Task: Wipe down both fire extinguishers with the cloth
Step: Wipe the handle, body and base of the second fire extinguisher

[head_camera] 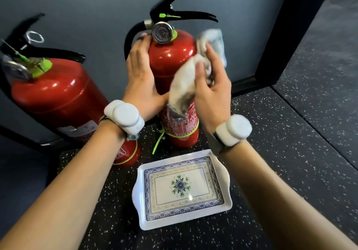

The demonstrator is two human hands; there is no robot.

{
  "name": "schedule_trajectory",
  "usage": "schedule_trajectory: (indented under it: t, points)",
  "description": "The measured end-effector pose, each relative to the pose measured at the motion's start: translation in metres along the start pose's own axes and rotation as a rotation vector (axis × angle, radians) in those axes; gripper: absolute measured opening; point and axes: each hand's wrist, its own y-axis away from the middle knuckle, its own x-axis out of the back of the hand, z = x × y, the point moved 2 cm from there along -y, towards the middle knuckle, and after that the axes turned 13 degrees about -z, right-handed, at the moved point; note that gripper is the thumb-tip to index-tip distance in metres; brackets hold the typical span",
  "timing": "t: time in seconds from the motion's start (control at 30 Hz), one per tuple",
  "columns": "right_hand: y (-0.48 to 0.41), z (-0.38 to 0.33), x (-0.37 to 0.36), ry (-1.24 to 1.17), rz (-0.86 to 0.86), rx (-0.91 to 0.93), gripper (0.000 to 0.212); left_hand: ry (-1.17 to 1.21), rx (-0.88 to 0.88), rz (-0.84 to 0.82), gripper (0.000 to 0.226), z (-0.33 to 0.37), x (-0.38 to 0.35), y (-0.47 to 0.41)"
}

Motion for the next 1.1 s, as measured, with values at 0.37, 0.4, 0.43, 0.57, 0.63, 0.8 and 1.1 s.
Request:
schedule_trajectory:
  t: [0.37, 0.4, 0.43, 0.57, 0.63, 0.8, 1.1]
  points:
    - [0.001, 0.010, 0.010, -0.081, -0.022, -0.235, 0.035, -0.031, 0.022, -0.014, 0.124, 0.000, 0.000, -0.001]
    - [-0.006, -0.008, 0.008, -0.120, -0.048, -0.147, 0.034, -0.023, 0.013, -0.011, 0.123, 0.000, 0.001, -0.002]
    - [-0.013, -0.022, 0.005, -0.130, -0.090, -0.049, 0.034, -0.017, 0.001, -0.010, 0.121, -0.001, 0.001, -0.003]
    - [-0.010, -0.038, -0.020, 0.073, -0.075, 0.183, 0.033, 0.030, 0.003, 0.007, 0.112, -0.002, 0.001, -0.003]
    - [0.003, -0.009, -0.018, 0.119, 0.052, 0.136, 0.037, 0.024, -0.001, 0.007, 0.115, -0.003, -0.001, -0.001]
    - [0.035, 0.082, 0.012, 0.348, -0.021, -0.387, 0.043, -0.023, 0.028, -0.008, 0.124, -0.002, 0.000, 0.000]
    - [0.059, 0.176, 0.011, 0.566, -0.290, -0.875, 0.054, -0.028, 0.038, 0.001, 0.125, -0.003, -0.002, -0.001]
